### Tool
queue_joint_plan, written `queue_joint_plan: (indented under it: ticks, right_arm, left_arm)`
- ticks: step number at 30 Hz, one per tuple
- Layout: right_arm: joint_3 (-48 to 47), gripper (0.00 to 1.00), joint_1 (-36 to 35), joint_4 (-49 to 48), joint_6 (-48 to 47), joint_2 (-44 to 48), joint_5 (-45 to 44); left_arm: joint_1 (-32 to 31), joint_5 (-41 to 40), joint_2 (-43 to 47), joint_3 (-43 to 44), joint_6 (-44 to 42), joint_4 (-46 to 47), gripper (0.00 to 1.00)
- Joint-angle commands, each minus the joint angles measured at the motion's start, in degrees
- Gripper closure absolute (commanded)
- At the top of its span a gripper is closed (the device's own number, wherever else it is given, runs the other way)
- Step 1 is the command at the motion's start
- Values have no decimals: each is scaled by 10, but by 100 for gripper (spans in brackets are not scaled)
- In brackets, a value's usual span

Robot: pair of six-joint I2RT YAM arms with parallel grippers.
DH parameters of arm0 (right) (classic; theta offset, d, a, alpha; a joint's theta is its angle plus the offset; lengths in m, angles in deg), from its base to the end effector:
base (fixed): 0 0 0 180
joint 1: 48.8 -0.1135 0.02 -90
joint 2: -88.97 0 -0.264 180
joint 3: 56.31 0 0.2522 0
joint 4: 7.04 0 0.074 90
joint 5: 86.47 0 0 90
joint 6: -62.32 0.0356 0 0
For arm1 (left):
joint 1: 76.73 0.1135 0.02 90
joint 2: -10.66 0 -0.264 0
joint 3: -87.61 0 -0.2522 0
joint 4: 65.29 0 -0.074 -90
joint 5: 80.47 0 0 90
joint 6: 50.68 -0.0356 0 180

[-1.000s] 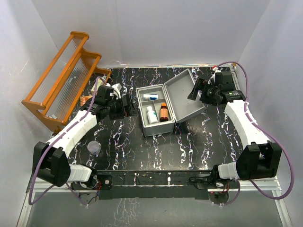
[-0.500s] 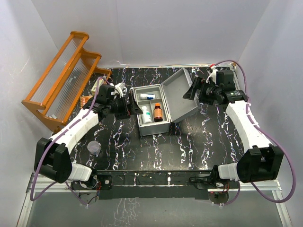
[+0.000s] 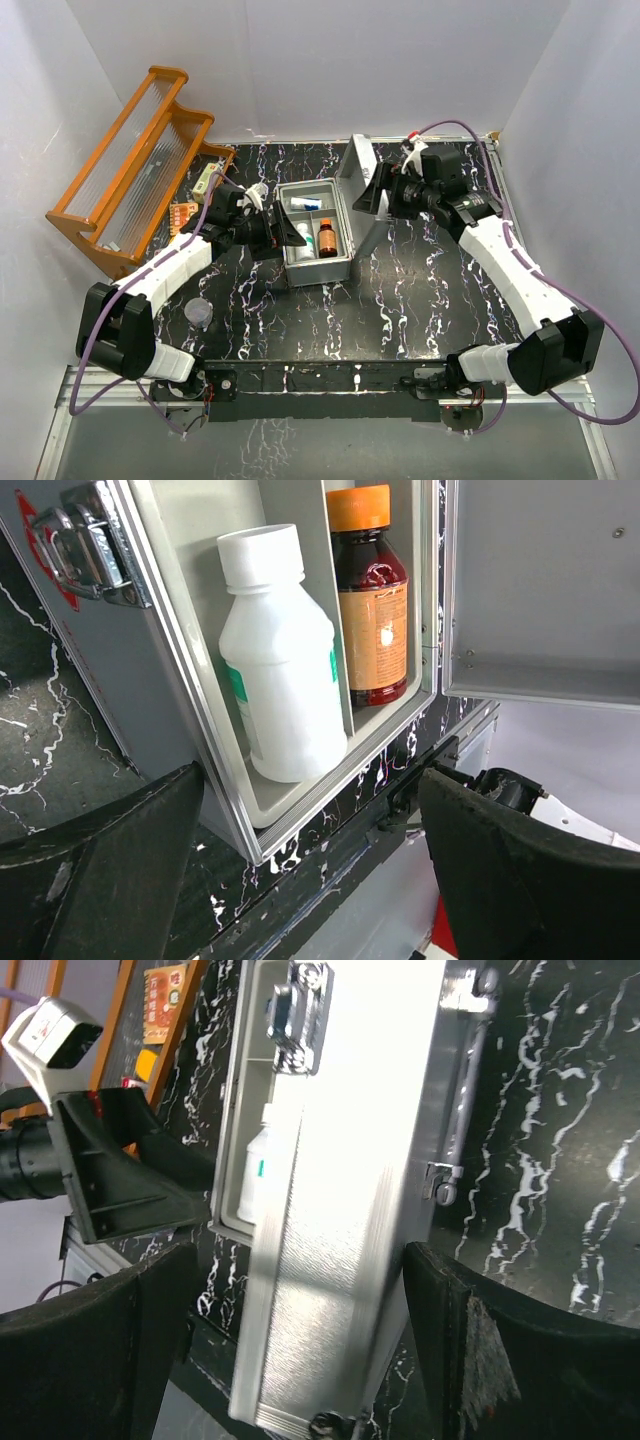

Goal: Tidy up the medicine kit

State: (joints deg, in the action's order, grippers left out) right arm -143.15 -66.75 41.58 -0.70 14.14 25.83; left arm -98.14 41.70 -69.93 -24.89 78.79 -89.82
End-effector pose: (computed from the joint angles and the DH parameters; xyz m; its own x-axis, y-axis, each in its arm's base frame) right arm 0.2655 0.1002 0.3570 -0.7664 0.1929 -0.6127 -0.2549 0.7841 0.5658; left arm 0.2770 -0.1290 0.2533 -0.8847 -0.2311 -0.4048 0.1804 0.6312 -0.7544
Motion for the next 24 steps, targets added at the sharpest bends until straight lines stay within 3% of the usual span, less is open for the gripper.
queue_joint_plan:
  ticks: [1, 6, 8, 12, 14, 17, 20, 24]
  right_arm:
    - [-38, 19, -53, -37, 44, 15, -39]
    - [-70, 19, -125, -20, 55, -2, -120]
    - [-85, 19, -156, -11, 55, -14, -154]
    - [-114, 18, -216, 4, 42, -37, -197]
    - [-120, 18, -237, 0, 30, -43, -203]
    - [-118, 17, -257, -10, 21, -44, -217]
    - [-101, 17, -261, -16, 23, -42, -223]
    - [-49, 17, -263, -26, 47, -26, -246]
  left_arm:
    - [4, 28, 8, -2, 11, 9, 15]
    - [4, -24, 17, 7, 18, -29, 19]
    - [4, -85, 28, 24, 11, -71, 20]
    - [4, -283, 74, 72, 1, -171, 22]
    - [4, -366, 91, 92, -3, -207, 28]
    - [5, -450, 105, 119, -18, -238, 31]
    - [5, -440, 104, 139, -53, -218, 29]
    - [6, -335, 68, 175, -127, -167, 15]
